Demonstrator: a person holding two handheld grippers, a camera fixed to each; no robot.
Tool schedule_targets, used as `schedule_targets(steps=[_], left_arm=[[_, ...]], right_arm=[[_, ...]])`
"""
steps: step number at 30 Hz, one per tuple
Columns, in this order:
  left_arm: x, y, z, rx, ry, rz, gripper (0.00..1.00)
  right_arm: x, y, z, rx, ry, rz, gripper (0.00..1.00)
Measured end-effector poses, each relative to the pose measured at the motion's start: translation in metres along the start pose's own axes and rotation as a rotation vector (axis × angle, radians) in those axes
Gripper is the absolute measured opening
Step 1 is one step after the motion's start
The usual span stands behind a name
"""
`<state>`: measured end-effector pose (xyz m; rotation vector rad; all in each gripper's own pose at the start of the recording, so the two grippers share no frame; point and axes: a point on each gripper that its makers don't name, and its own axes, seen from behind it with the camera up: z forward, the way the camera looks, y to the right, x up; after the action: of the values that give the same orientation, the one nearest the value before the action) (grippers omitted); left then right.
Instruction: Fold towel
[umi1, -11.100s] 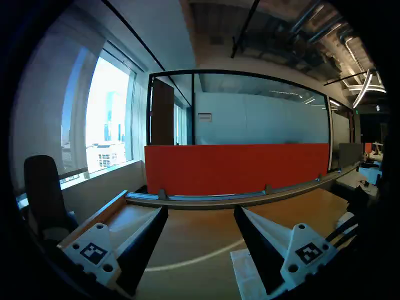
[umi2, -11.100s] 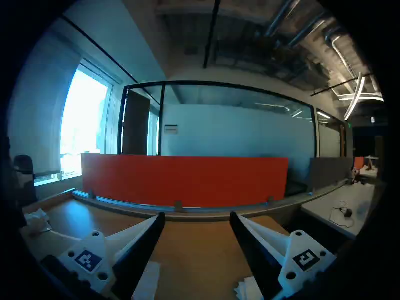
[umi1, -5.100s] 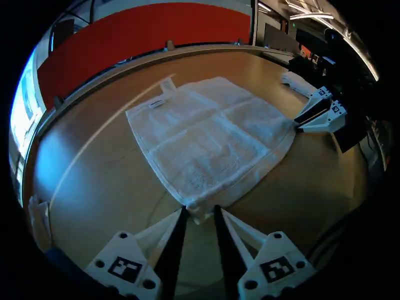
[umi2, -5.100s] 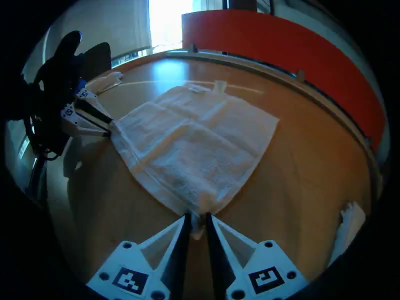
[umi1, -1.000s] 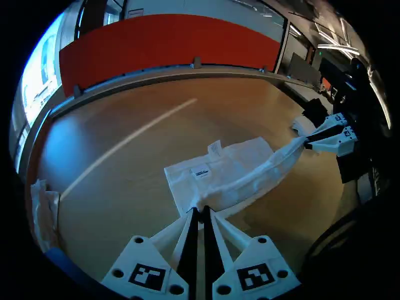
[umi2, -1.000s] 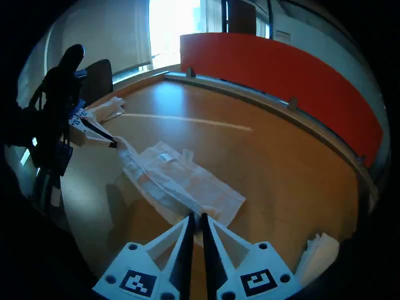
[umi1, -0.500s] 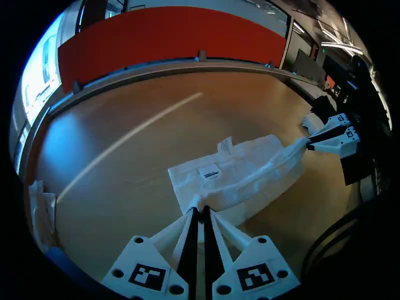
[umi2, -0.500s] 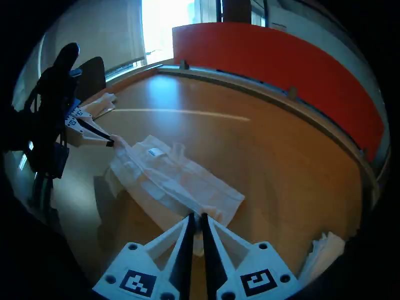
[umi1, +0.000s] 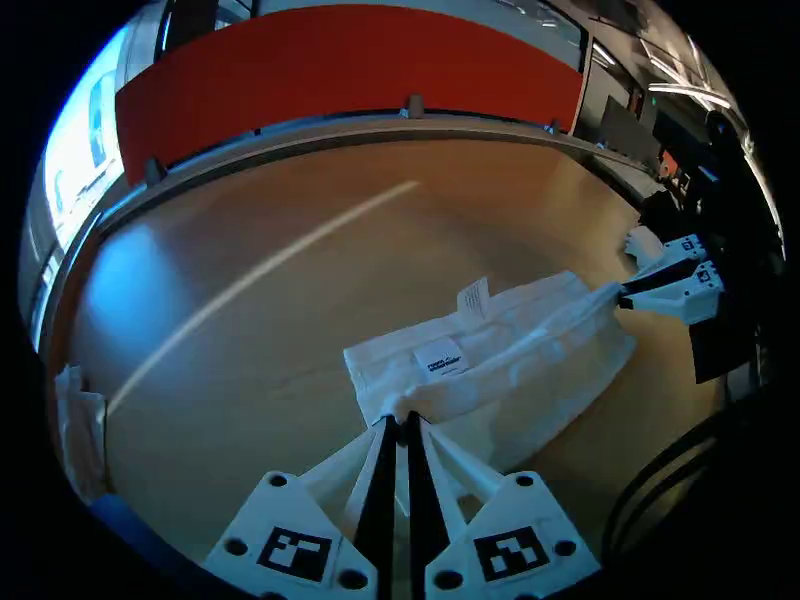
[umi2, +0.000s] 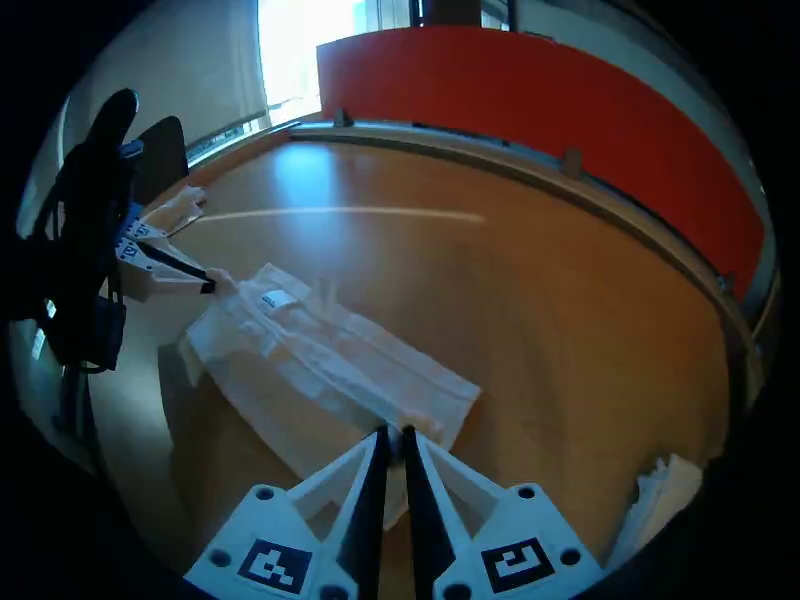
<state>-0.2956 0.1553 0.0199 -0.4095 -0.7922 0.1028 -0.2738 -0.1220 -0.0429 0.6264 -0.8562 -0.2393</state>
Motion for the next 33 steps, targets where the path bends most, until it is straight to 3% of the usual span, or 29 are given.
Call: schedule_targets(steps=[9, 19, 28, 33], left_arm=[[-0.003, -0.009, 0.010, 0.041, -0.008, 0.019, 0.16], [-0.001, -0.024, 0.012, 0.091, -0.010, 0.039, 0.36], [0.000, -0.036, 0.012, 0.118, -0.009, 0.024, 0.41], [0.003, -0.041, 0.010, 0.133, -0.003, 0.025, 0.54]], right_arm=[[0.000, 0.010, 0.011, -0.027, -0.007, -0.010, 0.19], [0.001, 0.024, 0.015, -0.070, -0.011, -0.018, 0.46], [0.002, 0.035, 0.015, -0.109, -0.002, -0.026, 0.60], [0.008, 0.040, 0.015, -0.126, 0.019, -0.020, 0.67]])
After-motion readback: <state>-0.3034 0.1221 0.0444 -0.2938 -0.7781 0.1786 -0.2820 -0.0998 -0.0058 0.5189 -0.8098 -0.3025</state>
